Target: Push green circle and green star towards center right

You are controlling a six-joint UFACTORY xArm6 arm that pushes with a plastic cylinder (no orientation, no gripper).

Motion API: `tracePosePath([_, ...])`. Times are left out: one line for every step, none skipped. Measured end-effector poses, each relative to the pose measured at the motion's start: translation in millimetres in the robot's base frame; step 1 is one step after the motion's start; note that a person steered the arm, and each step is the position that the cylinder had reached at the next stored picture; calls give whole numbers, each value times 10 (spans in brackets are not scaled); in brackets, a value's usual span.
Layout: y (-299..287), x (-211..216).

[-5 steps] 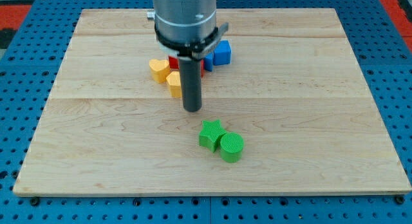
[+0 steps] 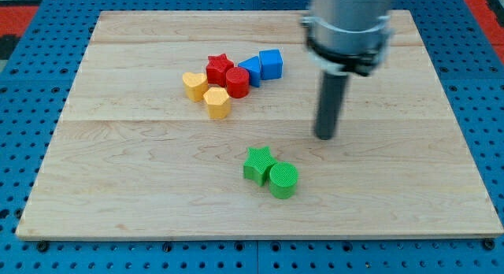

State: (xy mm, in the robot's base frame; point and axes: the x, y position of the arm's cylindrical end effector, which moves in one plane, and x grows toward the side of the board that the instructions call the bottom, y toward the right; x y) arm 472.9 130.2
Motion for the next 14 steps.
tracePosePath([535, 321])
tracePosePath([500, 797])
tracePosePath([261, 1217])
tracePosePath([-360, 1189])
tracePosePath([-1183, 738])
tracePosePath([-1497, 371])
tracePosePath([-1672, 458])
tracePosePath([-2102, 375])
tracePosePath([-2014, -38])
tracePosePath([-1965, -404])
tracePosePath([-1571, -376])
tracePosePath([-1197, -315])
tracePosePath([-1190, 278])
tracePosePath([-1190, 448])
